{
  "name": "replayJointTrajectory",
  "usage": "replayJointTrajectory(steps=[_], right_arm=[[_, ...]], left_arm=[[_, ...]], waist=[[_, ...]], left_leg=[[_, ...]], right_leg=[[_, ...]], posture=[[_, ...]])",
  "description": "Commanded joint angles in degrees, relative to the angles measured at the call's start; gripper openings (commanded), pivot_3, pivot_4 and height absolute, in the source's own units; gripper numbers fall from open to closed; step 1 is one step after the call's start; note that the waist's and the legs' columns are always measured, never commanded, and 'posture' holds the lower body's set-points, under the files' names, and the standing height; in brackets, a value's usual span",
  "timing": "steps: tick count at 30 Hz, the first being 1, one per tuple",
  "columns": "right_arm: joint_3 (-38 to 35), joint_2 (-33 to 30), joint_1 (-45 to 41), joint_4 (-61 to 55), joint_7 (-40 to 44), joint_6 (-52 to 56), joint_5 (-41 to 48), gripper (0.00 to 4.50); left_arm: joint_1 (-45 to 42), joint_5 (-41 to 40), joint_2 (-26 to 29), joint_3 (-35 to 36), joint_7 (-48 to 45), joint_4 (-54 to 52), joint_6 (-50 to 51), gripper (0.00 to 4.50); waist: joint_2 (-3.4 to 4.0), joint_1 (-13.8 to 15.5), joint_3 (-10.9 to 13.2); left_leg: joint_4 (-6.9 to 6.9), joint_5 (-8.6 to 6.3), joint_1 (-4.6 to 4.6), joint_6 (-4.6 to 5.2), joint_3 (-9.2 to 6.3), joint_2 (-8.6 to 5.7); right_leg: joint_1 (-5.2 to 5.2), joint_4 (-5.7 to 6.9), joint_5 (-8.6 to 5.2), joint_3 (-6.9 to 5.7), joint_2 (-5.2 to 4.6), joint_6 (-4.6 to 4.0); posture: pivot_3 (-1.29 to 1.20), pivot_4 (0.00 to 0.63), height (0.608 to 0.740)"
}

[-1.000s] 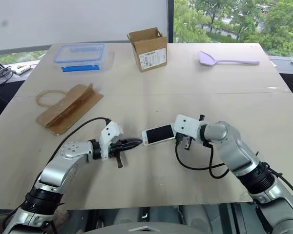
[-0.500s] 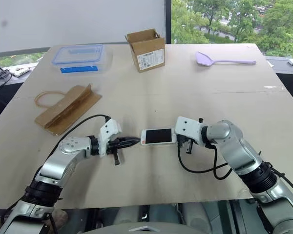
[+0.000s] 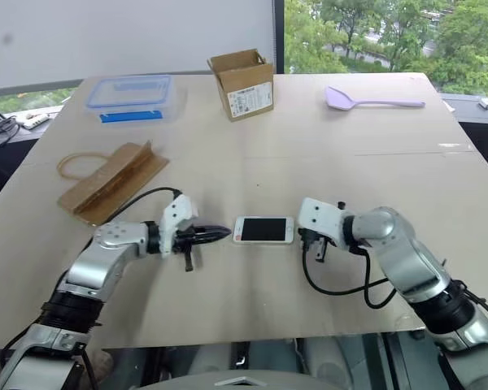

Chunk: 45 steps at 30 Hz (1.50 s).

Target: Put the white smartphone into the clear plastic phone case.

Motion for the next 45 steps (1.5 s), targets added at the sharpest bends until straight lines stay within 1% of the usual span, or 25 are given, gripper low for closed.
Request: replayJointTrajectory(steps=[1, 2, 4, 9, 13, 17, 23, 28, 32, 38, 42, 45], right_arm=[[-6.60, -1.79, 3.18, -4.18, -1.17, 0.30, 3.08, 0.00], [-7.81, -1.71, 3.88, -4.49, -1.45, 0.55, 4.01, 0.00], [-9.51, -1.45, 4.85, -5.08, -1.93, 0.93, 5.74, 0.00], [-12.79, 3.71, 5.02, -7.86, -3.36, 3.64, 13.50, 0.00], [-10.45, 5.10, 4.32, -8.64, -5.12, 4.71, 14.45, 0.00], [-8.19, 5.89, 3.21, -8.51, -6.41, 5.11, 14.94, 0.00], [-3.52, 6.97, -0.56, -3.89, -8.19, 4.50, 13.36, 0.00], [0.40, 6.18, -3.38, 1.12, -7.54, 4.68, 11.88, 0.00], [4.90, 4.49, -6.13, 7.24, -5.77, 5.07, 9.66, 0.00], [8.38, 3.73, -7.10, 13.11, -2.65, 4.72, 9.20, 0.00], [10.47, 3.54, -7.21, 14.97, -0.51, 4.37, 8.81, 0.00], [12.61, 3.65, -7.71, 16.89, 0.14, 3.48, 7.30, 0.00]], left_arm=[[-2.08, -7.00, 1.43, 4.71, -4.20, -1.51, 4.92, 0.02], [-2.48, -7.80, 1.31, 4.71, -4.92, -2.16, 5.74, 0.02], [-3.22, -8.77, 0.51, 4.65, -5.20, -3.12, 7.26, 0.02], [-4.89, -7.23, -4.66, 0.18, -3.58, -4.08, 7.80, 0.02], [-6.59, -3.45, -8.46, -4.09, -1.99, -2.84, 5.16, 0.02], [-7.73, -0.19, -10.94, -6.44, 0.28, -0.86, 3.92, 0.02], [-5.69, 2.73, -10.26, -7.88, 1.67, -1.61, 3.46, 0.02], [-4.49, 3.12, -10.03, -7.88, 3.14, -3.08, 3.98, 0.02], [-3.42, 2.80, -9.94, -7.87, 4.58, -5.97, 5.09, 0.02], [-2.97, 2.31, -10.15, -7.61, 6.51, -9.08, 7.61, 0.02], [-2.96, 2.17, -10.47, -7.43, 7.52, -9.65, 8.35, 0.02], [-2.87, 2.05, -10.62, -7.30, 8.04, -9.85, 8.68, 0.02]], waist=[[-0.01, 0.03, 0.01], [-0.01, 0.06, 0.01], [-0.02, 0.13, 0.02], [-0.07, 0.10, 0.06], [-0.12, 0.14, 0.08], [-0.13, 0.02, 0.09], [-0.13, -0.05, 0.08], [-0.13, 0.14, 0.08], [-0.13, 0.06, 0.06], [-0.18, 0.16, -0.02], [-0.21, 0.18, -0.10], [-0.26, 0.16, -0.18]], left_leg=[[0.01, 0.00, -0.39, 0.00, -0.01, -0.01], [0.01, 0.00, -0.55, 0.00, 0.00, -0.01], [0.01, 0.00, -0.59, 0.00, 0.01, -0.05], [-0.05, -0.01, -0.61, 0.00, -0.01, -0.05], [-0.03, 0.00, -0.61, 0.00, -0.05, -0.05], [0.00, 0.00, -0.59, 0.00, -0.06, -0.06], [-0.01, 0.00, -0.56, 0.00, -0.08, -0.03], [0.00, 0.00, -0.53, 0.00, -0.08, -0.03], [0.04, 0.00, -0.44, 0.00, -0.05, -0.04], [0.10, 0.00, -0.35, 0.00, -0.12, -0.04], [0.19, -0.01, -0.17, 0.00, -0.20, -0.04], [0.21, -0.01, -0.06, 0.00, -0.23, -0.04]], right_leg=[[-0.35, 0.01, 0.05, 0.00, 0.01, 0.10], [-0.50, -0.01, 0.12, 0.01, 0.02, 0.20], [-0.49, -0.04, 0.11, 0.06, 0.02, 0.20], [-0.43, -0.27, 0.03, 0.06, 0.05, 0.38], [-0.40, -0.26, 0.04, 0.04, 0.06, 0.40], [-0.37, -0.25, 0.04, 0.05, 0.08, 0.39], [-0.37, -0.23, 0.06, 0.09, 0.15, 0.36], [-0.31, -0.23, 0.06, 0.08, 0.13, 0.36], [-0.24, -0.22, 0.09, 0.11, 0.12, 0.31], [-0.10, -0.20, 0.09, 0.05, 0.12, 0.31], [0.17, -0.20, 0.03, -0.02, 0.11, 0.37], [0.32, -0.21, -0.05, -0.06, 0.09, 0.23]], posture=[[0.00, 0.150, 0.740], [0.00, 0.150, 0.740], [0.00, 0.150, 0.740], [0.00, 0.150, 0.740], [0.00, 0.150, 0.740], [0.00, 0.150, 0.740], [0.00, 0.150, 0.740], [0.00, 0.150, 0.740], [0.00, 0.150, 0.740], [0.00, 0.150, 0.740], [0.00, 0.150, 0.740], [0.00, 0.150, 0.740]])
